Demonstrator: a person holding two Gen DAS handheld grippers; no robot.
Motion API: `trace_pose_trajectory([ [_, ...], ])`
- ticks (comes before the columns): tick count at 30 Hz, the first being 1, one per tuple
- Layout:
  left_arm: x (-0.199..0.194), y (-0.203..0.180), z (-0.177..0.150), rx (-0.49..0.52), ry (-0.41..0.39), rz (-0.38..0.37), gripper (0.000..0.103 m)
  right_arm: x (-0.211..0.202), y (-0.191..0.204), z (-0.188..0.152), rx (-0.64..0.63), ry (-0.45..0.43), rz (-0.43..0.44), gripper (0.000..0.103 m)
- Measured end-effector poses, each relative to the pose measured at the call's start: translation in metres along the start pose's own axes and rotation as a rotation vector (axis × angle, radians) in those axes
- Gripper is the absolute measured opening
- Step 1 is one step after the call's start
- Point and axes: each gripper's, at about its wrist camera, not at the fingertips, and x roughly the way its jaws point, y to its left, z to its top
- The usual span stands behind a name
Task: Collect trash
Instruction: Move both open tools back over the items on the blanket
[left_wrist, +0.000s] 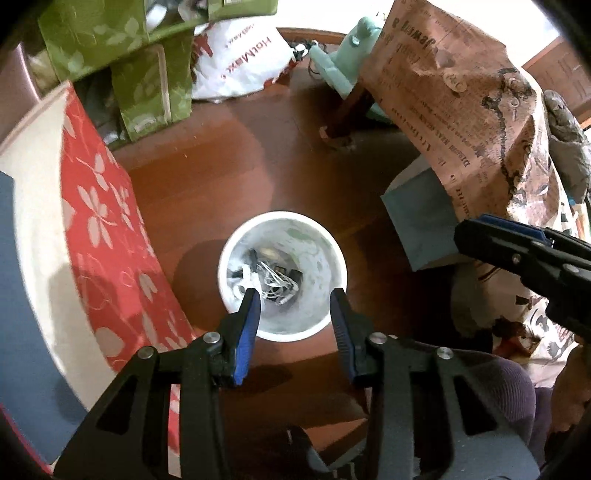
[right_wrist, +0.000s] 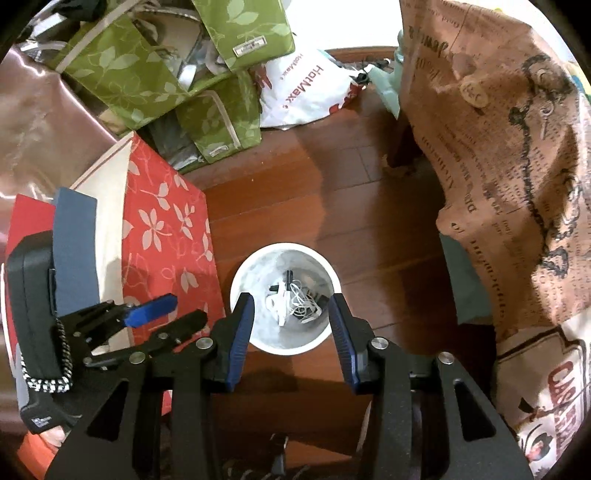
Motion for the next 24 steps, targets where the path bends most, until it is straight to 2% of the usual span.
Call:
trace_pose_trajectory([
  [4, -0.023, -0.007, 0.001, 0.033, -0.041, 0.020, 0.038, -0.020, -0.001, -0.003, -0.002, -0.042, 0.000, 0.038],
  [12, -0.084, -0.044, 0.004, 0.133, -0.174, 0.059, 0.038, -0.079, -0.017, -0.020, 0.011, -0.154, -0.034, 0.038],
  [17, -0.119, -0.076, 0.006, 0.192, -0.242, 0.044, 0.038, -0.120, -0.038, -0.041, 0.042, -0.229, -0.066, 0.038],
  [24, -0.159, -0.143, 0.002, 0.325, -0.319, 0.021, 0.038, -0.178, -0.081, -0.073, 0.127, -0.345, -0.118, 0.038],
])
